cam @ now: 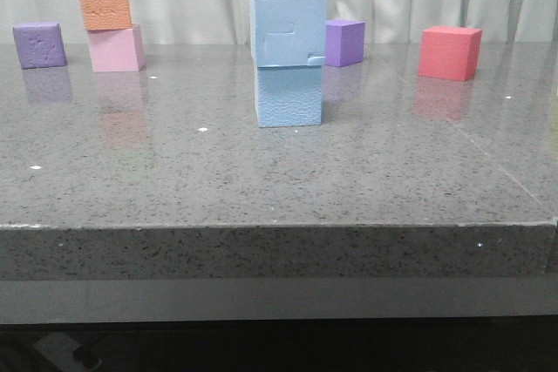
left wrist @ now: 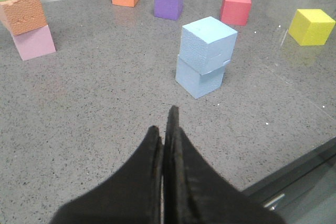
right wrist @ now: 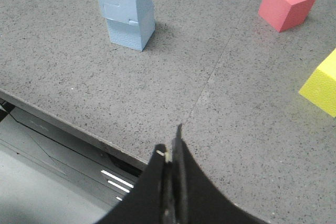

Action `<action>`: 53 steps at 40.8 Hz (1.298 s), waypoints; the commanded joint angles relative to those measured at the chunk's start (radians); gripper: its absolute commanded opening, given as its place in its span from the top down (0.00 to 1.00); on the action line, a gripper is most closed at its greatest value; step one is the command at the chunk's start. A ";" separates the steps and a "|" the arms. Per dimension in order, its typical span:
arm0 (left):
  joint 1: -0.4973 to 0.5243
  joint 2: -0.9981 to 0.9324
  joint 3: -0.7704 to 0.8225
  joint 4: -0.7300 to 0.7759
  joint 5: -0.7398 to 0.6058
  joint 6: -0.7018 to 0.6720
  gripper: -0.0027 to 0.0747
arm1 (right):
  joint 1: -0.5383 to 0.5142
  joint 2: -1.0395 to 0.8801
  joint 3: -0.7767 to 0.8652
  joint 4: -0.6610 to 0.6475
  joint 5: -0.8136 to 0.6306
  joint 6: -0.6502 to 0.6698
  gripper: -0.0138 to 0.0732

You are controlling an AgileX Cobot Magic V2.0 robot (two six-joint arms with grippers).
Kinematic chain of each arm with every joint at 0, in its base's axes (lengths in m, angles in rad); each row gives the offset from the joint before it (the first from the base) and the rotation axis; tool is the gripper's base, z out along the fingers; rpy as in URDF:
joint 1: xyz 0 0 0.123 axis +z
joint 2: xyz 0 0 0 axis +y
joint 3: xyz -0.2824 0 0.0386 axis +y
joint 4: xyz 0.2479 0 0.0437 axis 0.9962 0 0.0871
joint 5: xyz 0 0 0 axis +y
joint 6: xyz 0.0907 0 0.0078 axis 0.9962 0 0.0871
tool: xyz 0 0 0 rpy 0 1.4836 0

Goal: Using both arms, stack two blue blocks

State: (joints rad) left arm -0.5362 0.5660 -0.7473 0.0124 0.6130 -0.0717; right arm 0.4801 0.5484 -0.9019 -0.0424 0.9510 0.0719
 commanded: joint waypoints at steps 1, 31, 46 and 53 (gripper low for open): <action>0.044 -0.038 0.046 -0.012 -0.132 -0.009 0.99 | -0.002 0.005 -0.022 -0.016 -0.074 0.000 0.98; 0.482 -0.595 0.758 -0.070 -0.726 -0.009 0.99 | -0.002 0.005 -0.022 -0.016 -0.074 0.000 0.98; 0.487 -0.590 0.756 -0.059 -0.679 -0.005 0.99 | -0.002 0.007 -0.022 -0.016 -0.069 0.000 0.98; 0.487 -0.590 0.756 -0.059 -0.679 -0.004 0.99 | -0.002 0.007 -0.022 -0.016 -0.069 0.000 0.98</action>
State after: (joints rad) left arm -0.0518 -0.0046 0.0056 -0.0483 0.0098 -0.0717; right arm 0.4801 0.5484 -0.9002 -0.0440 0.9510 0.0719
